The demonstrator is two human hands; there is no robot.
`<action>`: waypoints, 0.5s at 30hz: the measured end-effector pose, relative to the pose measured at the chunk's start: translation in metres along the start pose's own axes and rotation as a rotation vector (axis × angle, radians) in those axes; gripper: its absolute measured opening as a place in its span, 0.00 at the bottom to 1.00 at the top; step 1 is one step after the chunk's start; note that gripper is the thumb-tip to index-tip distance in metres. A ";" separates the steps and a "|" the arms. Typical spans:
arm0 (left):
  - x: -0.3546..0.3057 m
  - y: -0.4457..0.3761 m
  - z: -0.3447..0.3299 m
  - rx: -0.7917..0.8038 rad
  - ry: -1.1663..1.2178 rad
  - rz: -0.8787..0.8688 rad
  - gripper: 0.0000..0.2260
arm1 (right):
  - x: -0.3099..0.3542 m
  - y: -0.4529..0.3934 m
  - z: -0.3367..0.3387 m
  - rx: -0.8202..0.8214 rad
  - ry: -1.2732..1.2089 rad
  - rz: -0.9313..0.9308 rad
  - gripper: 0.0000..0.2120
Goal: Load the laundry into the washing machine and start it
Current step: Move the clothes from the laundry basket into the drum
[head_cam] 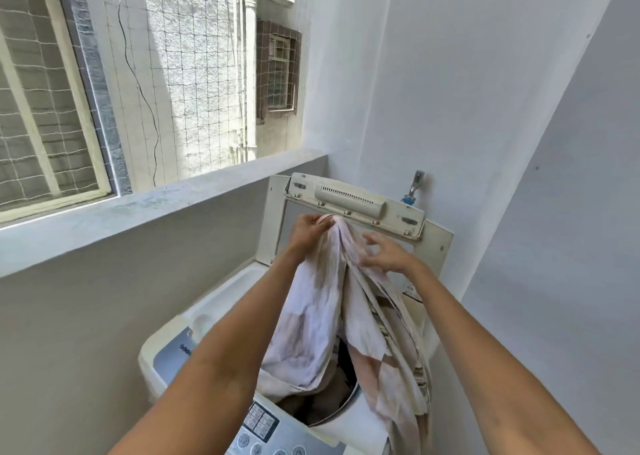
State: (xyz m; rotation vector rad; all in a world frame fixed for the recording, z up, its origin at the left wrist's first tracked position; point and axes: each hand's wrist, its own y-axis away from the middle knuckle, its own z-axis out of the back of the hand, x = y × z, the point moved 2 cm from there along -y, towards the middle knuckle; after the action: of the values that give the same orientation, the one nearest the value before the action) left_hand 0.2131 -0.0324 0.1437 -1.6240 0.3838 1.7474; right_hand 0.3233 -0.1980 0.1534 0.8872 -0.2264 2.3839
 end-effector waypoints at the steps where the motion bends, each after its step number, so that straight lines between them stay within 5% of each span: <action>1: -0.006 -0.002 -0.003 -0.001 0.007 -0.008 0.06 | -0.015 0.008 -0.005 -0.015 0.021 0.006 0.31; 7: -0.006 -0.007 -0.006 -0.068 0.083 -0.011 0.07 | -0.087 0.059 -0.022 -0.063 -0.194 -0.105 0.20; 11: 0.000 -0.007 -0.001 -0.106 0.135 0.014 0.10 | -0.116 0.070 -0.030 -0.004 -0.023 -0.233 0.31; 14: -0.005 -0.005 0.001 -0.126 0.144 -0.005 0.11 | -0.111 0.060 -0.045 0.022 0.082 -0.265 0.12; 15: -0.007 -0.005 0.003 -0.139 0.147 -0.011 0.11 | -0.106 0.056 -0.048 -0.004 0.118 -0.262 0.14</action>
State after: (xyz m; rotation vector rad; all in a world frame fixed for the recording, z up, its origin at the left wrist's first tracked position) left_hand 0.2138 -0.0292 0.1519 -1.8568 0.3267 1.6838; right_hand 0.3298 -0.2760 0.0512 0.7225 -0.0639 2.1813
